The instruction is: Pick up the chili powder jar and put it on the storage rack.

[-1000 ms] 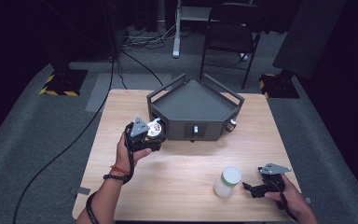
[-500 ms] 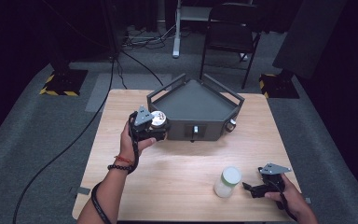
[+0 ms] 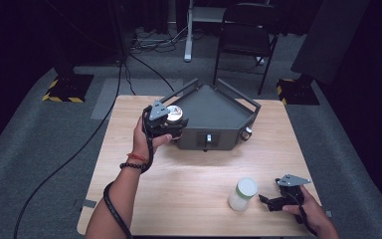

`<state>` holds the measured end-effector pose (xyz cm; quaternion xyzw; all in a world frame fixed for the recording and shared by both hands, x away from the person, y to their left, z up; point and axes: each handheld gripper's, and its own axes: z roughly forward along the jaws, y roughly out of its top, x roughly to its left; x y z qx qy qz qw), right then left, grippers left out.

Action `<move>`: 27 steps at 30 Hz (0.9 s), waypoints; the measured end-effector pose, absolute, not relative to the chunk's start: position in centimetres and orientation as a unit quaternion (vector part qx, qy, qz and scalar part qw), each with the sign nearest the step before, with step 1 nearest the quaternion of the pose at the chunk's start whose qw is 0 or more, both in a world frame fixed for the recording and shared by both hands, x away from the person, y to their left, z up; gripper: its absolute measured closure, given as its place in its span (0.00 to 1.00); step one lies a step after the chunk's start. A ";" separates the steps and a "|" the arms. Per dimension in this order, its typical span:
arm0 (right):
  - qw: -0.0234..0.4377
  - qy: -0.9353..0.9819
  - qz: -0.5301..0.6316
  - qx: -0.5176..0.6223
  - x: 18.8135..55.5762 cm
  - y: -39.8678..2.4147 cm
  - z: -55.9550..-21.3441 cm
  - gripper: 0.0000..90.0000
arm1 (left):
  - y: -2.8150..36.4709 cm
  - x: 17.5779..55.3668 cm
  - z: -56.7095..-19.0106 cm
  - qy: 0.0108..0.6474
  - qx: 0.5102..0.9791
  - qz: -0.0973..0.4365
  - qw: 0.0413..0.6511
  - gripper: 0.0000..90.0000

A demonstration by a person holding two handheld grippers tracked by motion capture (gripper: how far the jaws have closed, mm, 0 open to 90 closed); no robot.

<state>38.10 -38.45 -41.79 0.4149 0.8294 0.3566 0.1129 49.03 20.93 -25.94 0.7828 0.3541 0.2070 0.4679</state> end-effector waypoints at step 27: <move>0.112 0.830 0.357 0.413 38.0 -38.5 -41.8 0.00 | 17.1 54.0 -24.8 0.358 0.784 0.214 0.460 0.35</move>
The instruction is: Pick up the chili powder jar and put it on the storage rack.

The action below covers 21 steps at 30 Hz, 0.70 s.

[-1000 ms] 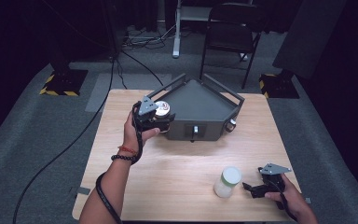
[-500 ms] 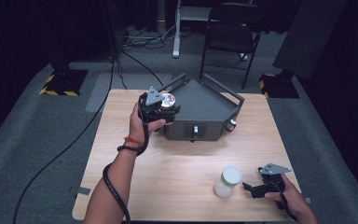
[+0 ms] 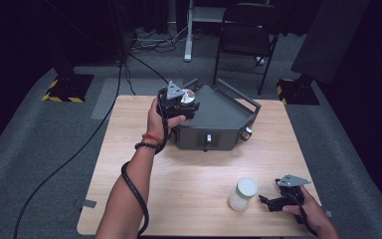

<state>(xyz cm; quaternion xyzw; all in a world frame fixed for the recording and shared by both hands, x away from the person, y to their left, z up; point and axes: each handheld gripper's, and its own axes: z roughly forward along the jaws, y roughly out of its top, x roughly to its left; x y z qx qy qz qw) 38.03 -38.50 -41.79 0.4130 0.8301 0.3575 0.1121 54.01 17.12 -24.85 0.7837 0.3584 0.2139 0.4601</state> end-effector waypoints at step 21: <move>0.113 0.830 0.357 0.413 38.0 -38.5 -41.8 0.00 | 16.0 56.2 -26.9 0.375 0.782 0.210 0.452 0.35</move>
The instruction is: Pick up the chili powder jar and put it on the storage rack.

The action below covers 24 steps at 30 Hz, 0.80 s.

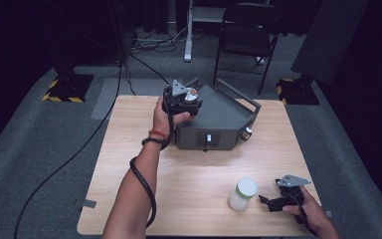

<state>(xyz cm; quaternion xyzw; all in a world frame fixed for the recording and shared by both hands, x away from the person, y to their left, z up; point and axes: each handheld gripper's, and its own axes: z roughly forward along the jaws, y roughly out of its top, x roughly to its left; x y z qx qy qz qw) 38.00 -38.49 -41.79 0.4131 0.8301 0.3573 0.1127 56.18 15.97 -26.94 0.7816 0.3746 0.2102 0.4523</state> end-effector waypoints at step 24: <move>0.113 0.830 0.357 0.413 38.0 -38.5 -41.8 0.00 | 15.0 57.4 -29.1 0.382 0.794 0.195 0.431 0.35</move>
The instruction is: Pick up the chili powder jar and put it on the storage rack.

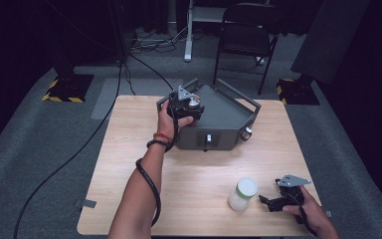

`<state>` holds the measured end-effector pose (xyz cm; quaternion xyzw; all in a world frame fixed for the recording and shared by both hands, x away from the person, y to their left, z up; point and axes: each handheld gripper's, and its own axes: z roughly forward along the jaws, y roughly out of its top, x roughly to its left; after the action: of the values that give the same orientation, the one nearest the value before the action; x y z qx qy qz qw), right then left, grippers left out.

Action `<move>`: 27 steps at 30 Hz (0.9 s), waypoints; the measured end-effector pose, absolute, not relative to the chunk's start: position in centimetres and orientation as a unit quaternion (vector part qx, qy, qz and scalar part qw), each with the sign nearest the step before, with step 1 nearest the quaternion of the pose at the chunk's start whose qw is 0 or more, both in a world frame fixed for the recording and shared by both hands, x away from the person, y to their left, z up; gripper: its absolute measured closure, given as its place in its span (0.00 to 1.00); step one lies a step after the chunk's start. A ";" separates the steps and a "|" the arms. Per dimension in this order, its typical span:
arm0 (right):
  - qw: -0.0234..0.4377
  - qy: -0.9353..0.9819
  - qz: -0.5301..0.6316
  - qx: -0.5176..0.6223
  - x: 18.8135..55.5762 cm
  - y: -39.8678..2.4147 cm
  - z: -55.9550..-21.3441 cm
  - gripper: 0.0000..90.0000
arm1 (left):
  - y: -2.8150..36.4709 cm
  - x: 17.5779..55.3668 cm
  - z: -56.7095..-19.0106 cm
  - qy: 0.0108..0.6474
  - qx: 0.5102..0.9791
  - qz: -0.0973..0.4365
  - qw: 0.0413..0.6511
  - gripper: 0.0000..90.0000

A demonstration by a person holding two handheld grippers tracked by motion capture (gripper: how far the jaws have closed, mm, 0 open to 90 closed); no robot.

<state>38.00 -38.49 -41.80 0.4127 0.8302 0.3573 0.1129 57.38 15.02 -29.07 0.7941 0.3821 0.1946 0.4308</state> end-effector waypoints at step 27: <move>0.113 0.830 0.357 0.413 38.0 -38.5 -41.8 0.00 | 15.5 56.9 -28.6 0.380 0.778 0.218 0.450 0.07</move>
<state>38.00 -38.50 -41.80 0.4127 0.8302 0.3575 0.1127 56.94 15.49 -28.61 0.7785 0.3801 0.2175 0.4497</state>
